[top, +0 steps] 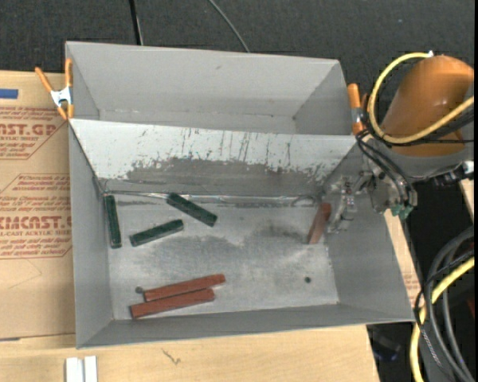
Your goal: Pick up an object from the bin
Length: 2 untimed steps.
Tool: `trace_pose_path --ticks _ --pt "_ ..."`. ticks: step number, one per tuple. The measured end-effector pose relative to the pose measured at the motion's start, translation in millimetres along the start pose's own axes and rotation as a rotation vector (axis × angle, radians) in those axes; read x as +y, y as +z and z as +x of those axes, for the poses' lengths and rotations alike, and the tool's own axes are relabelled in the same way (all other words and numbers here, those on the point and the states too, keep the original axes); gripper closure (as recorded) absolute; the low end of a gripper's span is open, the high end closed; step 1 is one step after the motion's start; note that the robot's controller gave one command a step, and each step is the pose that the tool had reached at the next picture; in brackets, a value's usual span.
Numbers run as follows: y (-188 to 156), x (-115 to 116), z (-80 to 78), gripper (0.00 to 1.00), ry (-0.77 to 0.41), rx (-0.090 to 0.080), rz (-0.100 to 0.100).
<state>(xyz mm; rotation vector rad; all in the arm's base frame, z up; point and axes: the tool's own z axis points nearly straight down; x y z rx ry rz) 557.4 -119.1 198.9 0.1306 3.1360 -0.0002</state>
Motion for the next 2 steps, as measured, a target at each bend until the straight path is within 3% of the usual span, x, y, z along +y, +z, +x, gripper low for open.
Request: trace_pose_path --ticks 1,2 --pt "0 0 0.0 1.0 0.0 0.0 0.0" --pt "-26 -5 10.9 1.0 -0.175 0.01 -0.002"
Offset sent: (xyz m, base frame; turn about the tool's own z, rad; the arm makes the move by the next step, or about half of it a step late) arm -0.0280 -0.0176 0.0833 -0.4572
